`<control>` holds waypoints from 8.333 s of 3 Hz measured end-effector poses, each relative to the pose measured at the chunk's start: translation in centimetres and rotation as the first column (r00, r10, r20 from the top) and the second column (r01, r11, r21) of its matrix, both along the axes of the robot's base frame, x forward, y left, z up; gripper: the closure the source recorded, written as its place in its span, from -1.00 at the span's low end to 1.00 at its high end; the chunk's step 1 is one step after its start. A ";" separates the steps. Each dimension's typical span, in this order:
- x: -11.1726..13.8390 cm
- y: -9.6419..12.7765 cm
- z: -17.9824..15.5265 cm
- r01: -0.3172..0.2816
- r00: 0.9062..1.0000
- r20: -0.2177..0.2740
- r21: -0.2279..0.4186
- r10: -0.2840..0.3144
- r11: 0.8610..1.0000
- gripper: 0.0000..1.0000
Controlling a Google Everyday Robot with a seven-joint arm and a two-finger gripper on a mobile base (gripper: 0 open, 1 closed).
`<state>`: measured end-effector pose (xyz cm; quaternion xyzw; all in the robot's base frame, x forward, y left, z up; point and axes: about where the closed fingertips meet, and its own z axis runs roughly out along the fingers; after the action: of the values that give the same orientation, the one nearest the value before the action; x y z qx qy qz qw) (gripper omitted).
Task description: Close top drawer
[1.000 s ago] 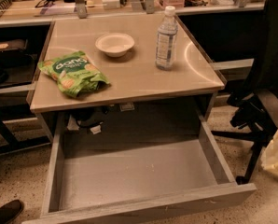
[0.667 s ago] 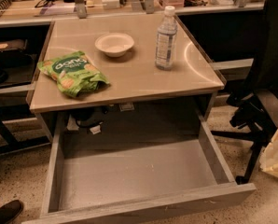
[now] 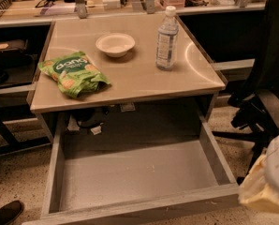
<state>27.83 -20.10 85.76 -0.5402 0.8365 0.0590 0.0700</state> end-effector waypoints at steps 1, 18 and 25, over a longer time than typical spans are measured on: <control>-1.4 1.1 -5.4 0.011 0.997 -0.082 0.041 -0.008 0.999 1.00; 18.6 7.3 -22.1 0.033 0.995 0.080 0.253 -0.055 0.967 1.00; 29.0 7.2 -24.4 0.085 0.978 0.165 0.234 -0.126 0.969 1.00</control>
Offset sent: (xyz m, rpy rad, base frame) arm -0.0259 0.0334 -0.1486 0.1389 0.2124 -0.0209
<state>56.85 -12.87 61.34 -0.4865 0.8424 0.1011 0.2085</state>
